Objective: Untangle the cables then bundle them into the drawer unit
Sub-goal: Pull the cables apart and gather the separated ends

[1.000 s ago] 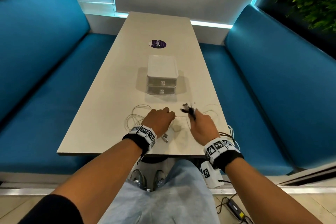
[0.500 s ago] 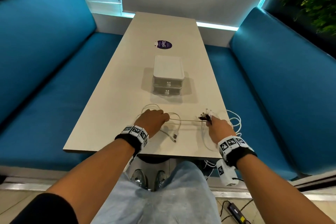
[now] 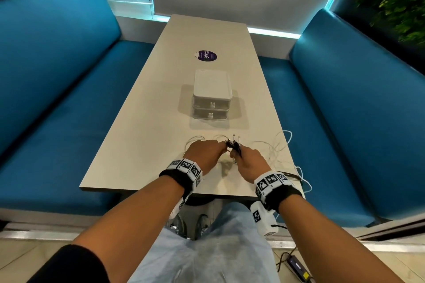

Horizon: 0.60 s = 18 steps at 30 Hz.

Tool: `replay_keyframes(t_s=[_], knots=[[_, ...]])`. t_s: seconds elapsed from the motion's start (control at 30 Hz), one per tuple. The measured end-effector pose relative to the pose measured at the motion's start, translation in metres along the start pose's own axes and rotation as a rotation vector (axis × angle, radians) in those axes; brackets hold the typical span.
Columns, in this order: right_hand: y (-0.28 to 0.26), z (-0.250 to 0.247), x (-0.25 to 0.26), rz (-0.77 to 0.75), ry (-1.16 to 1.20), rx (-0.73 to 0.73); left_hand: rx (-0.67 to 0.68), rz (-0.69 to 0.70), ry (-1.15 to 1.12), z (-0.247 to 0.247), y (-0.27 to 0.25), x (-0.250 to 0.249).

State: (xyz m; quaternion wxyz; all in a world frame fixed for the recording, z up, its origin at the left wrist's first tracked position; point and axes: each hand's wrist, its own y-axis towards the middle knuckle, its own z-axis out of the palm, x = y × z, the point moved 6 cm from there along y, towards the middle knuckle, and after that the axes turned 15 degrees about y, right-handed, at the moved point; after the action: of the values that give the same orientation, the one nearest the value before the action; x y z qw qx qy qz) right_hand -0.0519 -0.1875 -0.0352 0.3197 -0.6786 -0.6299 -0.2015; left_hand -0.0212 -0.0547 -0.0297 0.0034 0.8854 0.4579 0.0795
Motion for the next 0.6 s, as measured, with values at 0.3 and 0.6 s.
replay_keyframes(t_s=[0.3,0.6], knots=[[-0.005,-0.039,-0.032,0.097,-0.258,-0.080,0.051,0.030,0.011,0.006,-0.011,0.036],[-0.013,-0.041,-0.022,0.111,-0.219,-0.270,0.074,-0.010,0.102,0.013,-0.010,0.014]])
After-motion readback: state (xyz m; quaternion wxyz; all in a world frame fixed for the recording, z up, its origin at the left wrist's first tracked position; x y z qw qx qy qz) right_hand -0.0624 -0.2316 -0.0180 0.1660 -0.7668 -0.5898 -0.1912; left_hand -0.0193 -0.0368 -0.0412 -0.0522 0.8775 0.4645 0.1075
